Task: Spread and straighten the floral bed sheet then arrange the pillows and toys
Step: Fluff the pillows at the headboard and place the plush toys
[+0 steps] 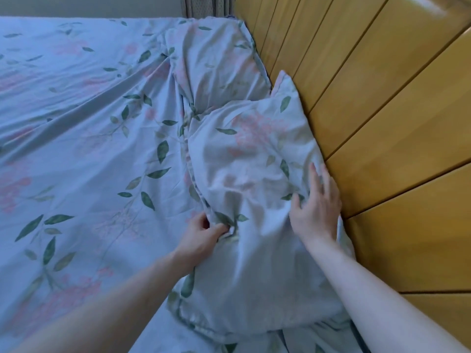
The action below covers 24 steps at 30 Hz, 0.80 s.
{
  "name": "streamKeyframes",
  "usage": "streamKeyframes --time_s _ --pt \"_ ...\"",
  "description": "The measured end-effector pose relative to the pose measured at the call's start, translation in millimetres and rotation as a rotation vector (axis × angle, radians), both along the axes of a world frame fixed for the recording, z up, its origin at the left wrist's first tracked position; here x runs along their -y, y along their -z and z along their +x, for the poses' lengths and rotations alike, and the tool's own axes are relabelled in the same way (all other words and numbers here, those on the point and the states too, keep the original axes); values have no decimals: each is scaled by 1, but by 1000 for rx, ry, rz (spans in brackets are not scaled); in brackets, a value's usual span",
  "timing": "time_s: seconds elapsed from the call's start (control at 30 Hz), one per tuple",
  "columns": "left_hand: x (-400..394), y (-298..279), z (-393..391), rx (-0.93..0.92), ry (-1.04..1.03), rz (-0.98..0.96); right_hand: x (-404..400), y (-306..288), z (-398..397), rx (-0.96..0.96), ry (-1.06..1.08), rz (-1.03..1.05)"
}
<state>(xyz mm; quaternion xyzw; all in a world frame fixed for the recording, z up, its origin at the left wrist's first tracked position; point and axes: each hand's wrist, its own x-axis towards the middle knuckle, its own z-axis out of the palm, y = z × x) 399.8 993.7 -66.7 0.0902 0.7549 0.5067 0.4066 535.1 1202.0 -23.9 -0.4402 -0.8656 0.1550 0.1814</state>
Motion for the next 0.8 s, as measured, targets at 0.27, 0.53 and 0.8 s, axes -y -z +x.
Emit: streamKeyframes --time_s 0.27,0.53,0.8 --pt "4 22 4 82 100 -185 40 51 -11 713 -240 -175" --pt "21 28 15 41 102 -183 11 31 -42 314 -165 38" --pt "31 23 18 206 69 -138 48 40 22 656 8 -309"
